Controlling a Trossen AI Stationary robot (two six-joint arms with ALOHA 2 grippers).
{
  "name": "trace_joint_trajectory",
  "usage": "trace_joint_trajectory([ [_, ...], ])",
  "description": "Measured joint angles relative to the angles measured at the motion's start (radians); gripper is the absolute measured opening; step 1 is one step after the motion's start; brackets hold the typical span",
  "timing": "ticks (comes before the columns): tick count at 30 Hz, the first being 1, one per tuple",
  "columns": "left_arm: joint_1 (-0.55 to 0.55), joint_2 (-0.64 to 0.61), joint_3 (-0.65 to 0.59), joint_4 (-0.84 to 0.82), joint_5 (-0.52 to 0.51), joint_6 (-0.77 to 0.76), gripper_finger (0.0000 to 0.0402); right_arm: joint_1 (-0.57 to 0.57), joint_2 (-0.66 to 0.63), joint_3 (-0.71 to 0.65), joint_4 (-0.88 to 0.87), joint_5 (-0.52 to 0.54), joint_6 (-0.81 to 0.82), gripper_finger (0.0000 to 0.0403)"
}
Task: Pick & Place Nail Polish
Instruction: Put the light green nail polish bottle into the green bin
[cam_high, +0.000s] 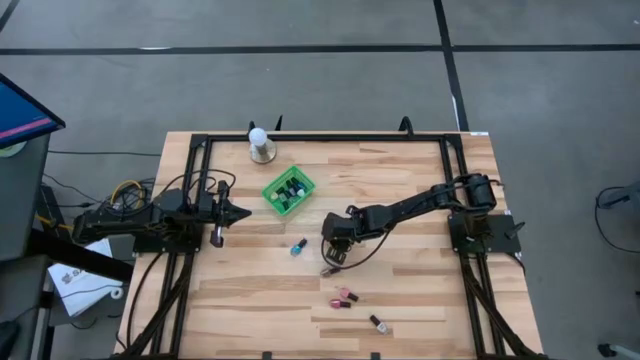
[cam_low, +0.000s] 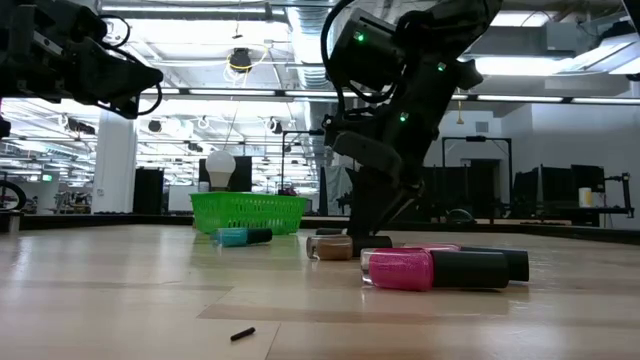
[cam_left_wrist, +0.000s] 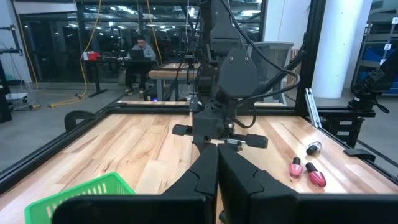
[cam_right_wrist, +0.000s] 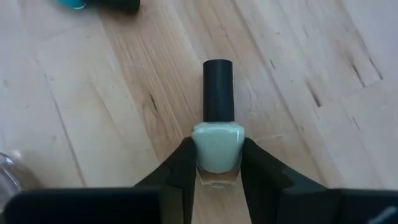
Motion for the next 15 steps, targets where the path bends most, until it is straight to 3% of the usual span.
trace_joint_trajectory([
  [7, 0.000, 0.000, 0.000, 0.001, 0.000, 0.000, 0.0002, -0.012, -0.035, -0.005, -0.012, -0.027, 0.004, 0.0086],
  [15, 0.000, 0.000, 0.000, 0.001, 0.000, 0.000, 0.0002, -0.072, -0.184, -0.009, -0.002, -0.036, -0.002, 0.0086],
])
